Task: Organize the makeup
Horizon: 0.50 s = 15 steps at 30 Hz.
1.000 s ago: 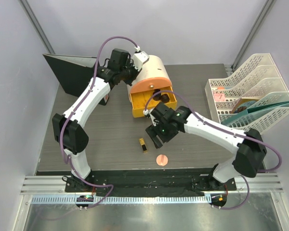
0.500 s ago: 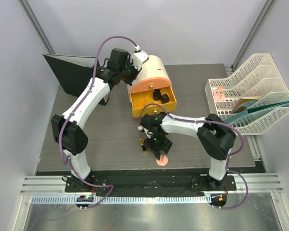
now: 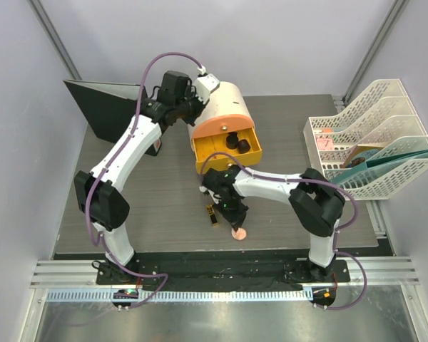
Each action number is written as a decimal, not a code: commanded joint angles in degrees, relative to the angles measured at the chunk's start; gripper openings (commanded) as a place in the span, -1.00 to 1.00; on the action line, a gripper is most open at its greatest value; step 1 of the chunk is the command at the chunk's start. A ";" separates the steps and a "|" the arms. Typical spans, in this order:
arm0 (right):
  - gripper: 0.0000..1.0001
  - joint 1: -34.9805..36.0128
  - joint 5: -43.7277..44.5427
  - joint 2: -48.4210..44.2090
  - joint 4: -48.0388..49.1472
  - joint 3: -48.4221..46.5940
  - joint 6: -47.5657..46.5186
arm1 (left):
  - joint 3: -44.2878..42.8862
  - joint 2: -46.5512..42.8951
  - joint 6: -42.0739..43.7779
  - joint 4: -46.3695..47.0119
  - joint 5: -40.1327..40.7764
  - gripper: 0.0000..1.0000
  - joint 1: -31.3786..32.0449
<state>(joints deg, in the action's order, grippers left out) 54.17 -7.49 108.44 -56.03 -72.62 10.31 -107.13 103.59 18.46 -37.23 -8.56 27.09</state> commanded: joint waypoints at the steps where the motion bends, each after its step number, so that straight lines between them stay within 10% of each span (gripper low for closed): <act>1: -0.98 0.06 5.54 -11.48 2.68 -6.73 0.07 | -1.59 -2.52 0.09 -0.21 -0.14 -0.98 -0.02; 15: -0.98 -10.84 19.44 -7.29 8.04 -32.93 5.60 | -0.97 -1.90 -0.53 -0.30 -2.60 -0.99 -0.02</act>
<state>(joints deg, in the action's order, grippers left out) 46.35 9.80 96.86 -48.90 -102.24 13.74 -107.13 103.59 18.41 -37.54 -9.45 27.09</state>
